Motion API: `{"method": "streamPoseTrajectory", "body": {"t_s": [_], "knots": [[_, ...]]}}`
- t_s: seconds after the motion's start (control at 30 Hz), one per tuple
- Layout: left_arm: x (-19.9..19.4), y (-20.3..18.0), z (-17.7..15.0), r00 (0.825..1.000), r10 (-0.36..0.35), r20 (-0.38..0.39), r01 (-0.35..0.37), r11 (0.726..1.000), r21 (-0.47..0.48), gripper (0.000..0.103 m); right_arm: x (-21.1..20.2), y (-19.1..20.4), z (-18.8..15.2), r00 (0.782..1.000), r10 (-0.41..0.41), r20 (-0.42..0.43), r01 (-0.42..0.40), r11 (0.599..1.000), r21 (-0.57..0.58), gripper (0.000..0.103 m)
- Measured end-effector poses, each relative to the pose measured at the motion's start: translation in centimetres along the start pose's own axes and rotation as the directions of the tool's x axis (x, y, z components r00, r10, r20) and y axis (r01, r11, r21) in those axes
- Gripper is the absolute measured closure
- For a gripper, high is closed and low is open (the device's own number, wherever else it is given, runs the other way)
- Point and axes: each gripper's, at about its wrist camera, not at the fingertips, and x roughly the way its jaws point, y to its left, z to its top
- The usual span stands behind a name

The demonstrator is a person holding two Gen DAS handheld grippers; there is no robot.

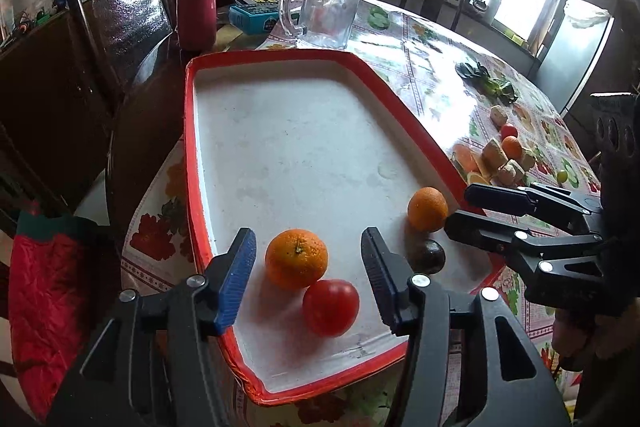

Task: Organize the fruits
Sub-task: 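Open both tools to release the oranges into the tray, then withdraw both open tools from the tray back over the table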

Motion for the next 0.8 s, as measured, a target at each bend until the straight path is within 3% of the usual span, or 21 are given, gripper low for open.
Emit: {"method": "streamPoseTrajectory", "body": {"t_s": [0.3,0.8], "knots": [[-1.5,-2.6,0.1,0.999,-0.037,0.025,0.036,0.999,0.036,0.05,-5.1,-3.4,-3.1,0.996,-0.067,0.059,0.061,0.994,0.086,0.05],[-0.8,-11.2,-0.2,0.991,-0.133,-0.016,0.134,0.977,0.165,0.05,-11.6,-11.3,-9.1,0.975,-0.206,0.083,0.179,0.949,0.258,0.051]]}}
